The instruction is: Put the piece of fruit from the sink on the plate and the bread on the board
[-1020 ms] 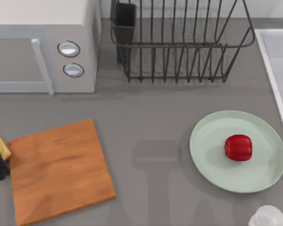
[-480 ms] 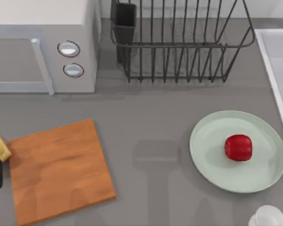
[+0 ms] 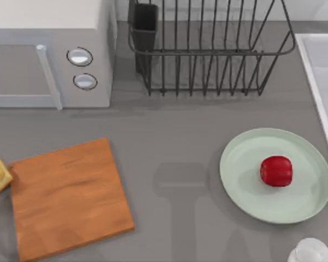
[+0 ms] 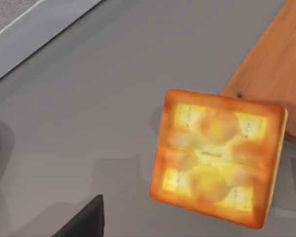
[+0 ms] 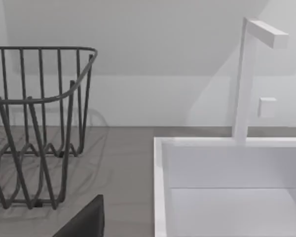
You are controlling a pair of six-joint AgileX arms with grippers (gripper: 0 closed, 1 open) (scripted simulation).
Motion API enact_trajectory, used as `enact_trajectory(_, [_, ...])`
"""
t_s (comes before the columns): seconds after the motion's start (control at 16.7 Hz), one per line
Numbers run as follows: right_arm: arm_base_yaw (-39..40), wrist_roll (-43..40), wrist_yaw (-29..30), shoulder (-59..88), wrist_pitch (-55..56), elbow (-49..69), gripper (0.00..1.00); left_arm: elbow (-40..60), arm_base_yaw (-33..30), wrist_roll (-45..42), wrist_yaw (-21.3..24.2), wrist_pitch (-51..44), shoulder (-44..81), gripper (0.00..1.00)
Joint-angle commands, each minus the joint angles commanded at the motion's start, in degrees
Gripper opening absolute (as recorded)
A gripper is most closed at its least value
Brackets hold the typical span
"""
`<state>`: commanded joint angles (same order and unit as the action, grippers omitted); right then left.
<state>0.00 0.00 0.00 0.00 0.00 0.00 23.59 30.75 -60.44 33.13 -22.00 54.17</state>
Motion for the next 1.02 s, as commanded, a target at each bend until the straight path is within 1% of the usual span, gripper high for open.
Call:
enact_trajectory(0.3, [0.00, 0.00, 0.00, 0.00, 0.00, 0.00, 1.00, 10.38, 9.87, -26.45, 15.59, -11.36, 26.67, 1.00])
enact_trajectory(0.6, [0.00, 0.00, 0.00, 0.00, 0.00, 0.00, 1.00, 18.64, 15.44, -47.28, 28.59, -21.69, 49.81, 1.00])
enact_trajectory(0.78, [0.00, 0.00, 0.00, 0.00, 0.00, 0.00, 1.00, 22.57, 16.95, -56.08, 34.42, -26.04, 60.32, 1.00])
enact_trajectory(1.02, [0.00, 0.00, 0.00, 0.00, 0.00, 0.00, 1.00, 26.05, 17.84, -63.67, 39.43, -29.21, 68.21, 1.00])
